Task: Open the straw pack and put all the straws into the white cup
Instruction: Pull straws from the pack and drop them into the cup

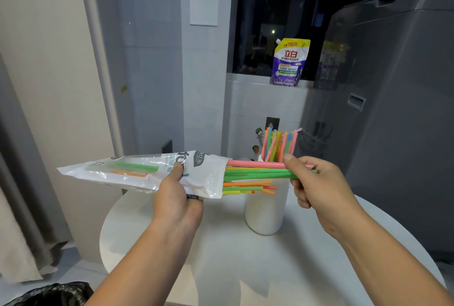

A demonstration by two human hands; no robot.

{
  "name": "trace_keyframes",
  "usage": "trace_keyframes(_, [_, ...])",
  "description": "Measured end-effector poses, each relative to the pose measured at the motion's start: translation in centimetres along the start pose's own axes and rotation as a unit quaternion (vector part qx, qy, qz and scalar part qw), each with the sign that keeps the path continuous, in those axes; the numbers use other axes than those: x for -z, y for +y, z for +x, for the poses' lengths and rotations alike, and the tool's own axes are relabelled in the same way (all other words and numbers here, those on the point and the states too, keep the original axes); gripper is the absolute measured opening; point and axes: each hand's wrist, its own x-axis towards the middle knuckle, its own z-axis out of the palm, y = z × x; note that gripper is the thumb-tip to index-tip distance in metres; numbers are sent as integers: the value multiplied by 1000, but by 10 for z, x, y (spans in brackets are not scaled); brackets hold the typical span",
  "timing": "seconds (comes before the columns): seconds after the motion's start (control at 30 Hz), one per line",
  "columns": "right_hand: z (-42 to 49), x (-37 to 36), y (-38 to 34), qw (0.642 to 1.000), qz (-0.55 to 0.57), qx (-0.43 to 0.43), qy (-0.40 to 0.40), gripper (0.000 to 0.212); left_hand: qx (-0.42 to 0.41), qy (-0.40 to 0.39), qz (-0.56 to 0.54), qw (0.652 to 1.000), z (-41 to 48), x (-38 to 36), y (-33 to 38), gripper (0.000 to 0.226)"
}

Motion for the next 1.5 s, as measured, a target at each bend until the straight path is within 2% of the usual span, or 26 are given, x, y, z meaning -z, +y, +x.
trace_keyframes(0.4, [2, -16, 3, 992, -34, 116, 44, 37, 10, 7, 4, 1000, 2, 1, -3, 32])
trace_keyframes(0.57, [17, -1, -2, 990, -19, 114, 79, 39, 24, 18, -3, 1000, 3, 1, -1, 31])
trace_keyframes(0.73, [29, 39, -16, 994, 20, 97, 45, 28, 31, 37, -8, 999, 6, -1, -1, 34])
trace_keyframes(0.83, [32, 59, -28, 994, 15, 95, 45, 29, 39, 42, -8, 998, 7, -1, -4, 35])
trace_keyframes(1.17, [31, 114, -77, 980, -85, 165, 75, 37, 50, 63, -23, 996, 10, 1, -6, 36])
trace_keyframes(1.5, [31, 134, -126, 938, -200, 255, 122, 41, 56, 61, -19, 996, 8, 2, -5, 34])
